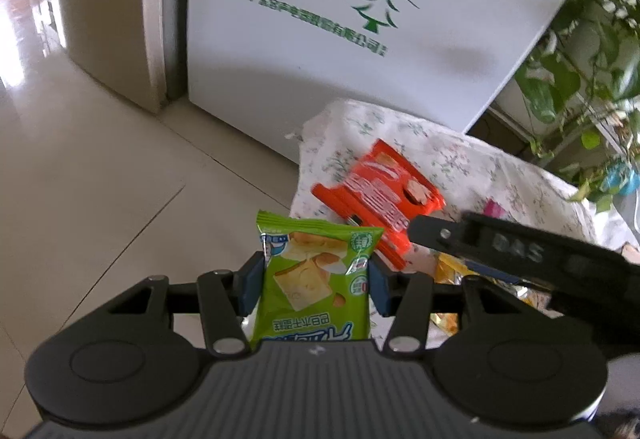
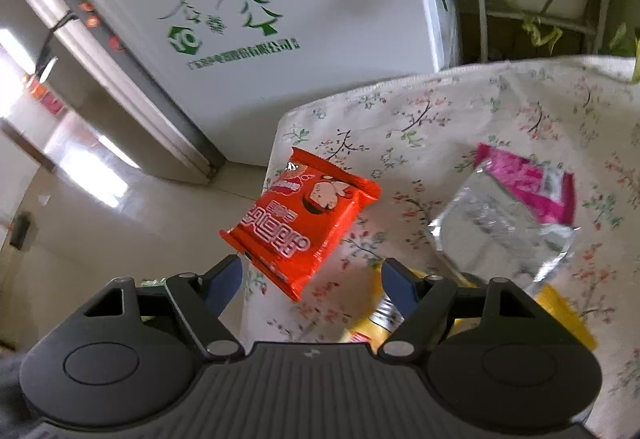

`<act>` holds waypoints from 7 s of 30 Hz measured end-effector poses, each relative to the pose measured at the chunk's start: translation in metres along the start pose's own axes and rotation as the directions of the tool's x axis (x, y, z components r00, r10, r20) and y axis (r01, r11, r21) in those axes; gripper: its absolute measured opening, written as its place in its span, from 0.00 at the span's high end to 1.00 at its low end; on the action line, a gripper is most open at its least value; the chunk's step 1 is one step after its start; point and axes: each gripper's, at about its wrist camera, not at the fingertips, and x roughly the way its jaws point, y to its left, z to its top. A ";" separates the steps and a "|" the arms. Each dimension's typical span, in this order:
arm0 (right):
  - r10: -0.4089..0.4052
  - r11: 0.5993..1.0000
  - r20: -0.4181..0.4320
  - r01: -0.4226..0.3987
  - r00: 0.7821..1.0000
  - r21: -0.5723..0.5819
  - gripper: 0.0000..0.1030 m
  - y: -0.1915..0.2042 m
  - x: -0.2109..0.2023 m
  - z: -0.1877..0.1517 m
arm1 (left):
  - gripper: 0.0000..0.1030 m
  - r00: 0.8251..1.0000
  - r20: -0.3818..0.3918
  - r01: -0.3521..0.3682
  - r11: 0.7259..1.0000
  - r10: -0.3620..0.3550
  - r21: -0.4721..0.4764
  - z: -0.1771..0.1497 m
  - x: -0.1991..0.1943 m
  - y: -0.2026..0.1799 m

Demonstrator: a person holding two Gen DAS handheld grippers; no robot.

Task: Organize snacks
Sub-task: 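Grasp the red packet with the right gripper while the left grasps the green packet, then lift and carry the red and green packets toward the cardboard box, then lower both packets into the cardboard box and open both grippers, then move both grippers back over the yellow waffle packets on the table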

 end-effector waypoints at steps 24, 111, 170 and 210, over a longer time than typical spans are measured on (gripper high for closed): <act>-0.338 0.935 -0.012 0.337 0.941 0.107 0.15 0.058 0.089 0.029 | 0.50 0.997 0.068 -0.019 0.990 0.029 -0.139 0.018 -0.022 0.041; -0.337 0.907 0.330 0.211 0.882 0.364 0.30 -0.237 -0.259 -0.052 | 0.50 0.947 -0.035 0.312 0.889 -0.319 0.335 -0.088 -0.041 -0.281; -0.288 0.940 0.415 0.172 0.863 0.293 0.15 -0.202 -0.243 -0.039 | 0.16 0.978 0.051 0.178 0.944 -0.200 0.276 -0.020 -0.035 -0.218; -0.109 0.948 0.006 0.102 0.994 0.301 0.14 -0.136 -0.087 -0.036 | 0.25 0.988 -0.138 -0.014 0.927 0.071 0.375 -0.033 0.075 -0.133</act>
